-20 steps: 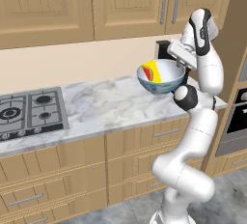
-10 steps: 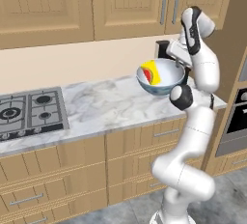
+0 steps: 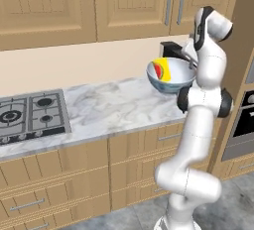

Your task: Place the cup inside the bowl on the dining table and move the bowl to any counter.

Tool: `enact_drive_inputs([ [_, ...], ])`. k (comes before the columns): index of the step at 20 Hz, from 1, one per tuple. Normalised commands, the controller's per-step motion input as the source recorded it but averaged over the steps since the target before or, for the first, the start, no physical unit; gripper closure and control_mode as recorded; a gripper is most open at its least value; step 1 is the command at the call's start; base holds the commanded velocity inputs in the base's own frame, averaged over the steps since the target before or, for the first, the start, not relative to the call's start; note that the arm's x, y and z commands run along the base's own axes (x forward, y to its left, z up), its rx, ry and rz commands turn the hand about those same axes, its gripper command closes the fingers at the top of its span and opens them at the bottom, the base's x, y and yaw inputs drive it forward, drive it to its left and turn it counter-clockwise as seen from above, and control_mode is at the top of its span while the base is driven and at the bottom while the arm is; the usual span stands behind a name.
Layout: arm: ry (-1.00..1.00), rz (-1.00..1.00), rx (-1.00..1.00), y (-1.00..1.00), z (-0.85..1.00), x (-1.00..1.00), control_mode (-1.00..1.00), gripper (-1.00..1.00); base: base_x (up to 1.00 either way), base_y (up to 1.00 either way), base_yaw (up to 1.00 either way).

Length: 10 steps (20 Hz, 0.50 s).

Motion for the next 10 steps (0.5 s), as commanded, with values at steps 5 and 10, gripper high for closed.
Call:
enact_drive_inputs([
  [5, -0.37, -0.25, 0.04, 0.0, 0.03, -0.13, -1.0, 1.0, 0.0, 0.0, 0.0],
  [10, -0.42, -0.24, 0.03, 0.01, 0.08, -0.29, -1.0, 1.0, 0.0, 0.0, 0.0],
])
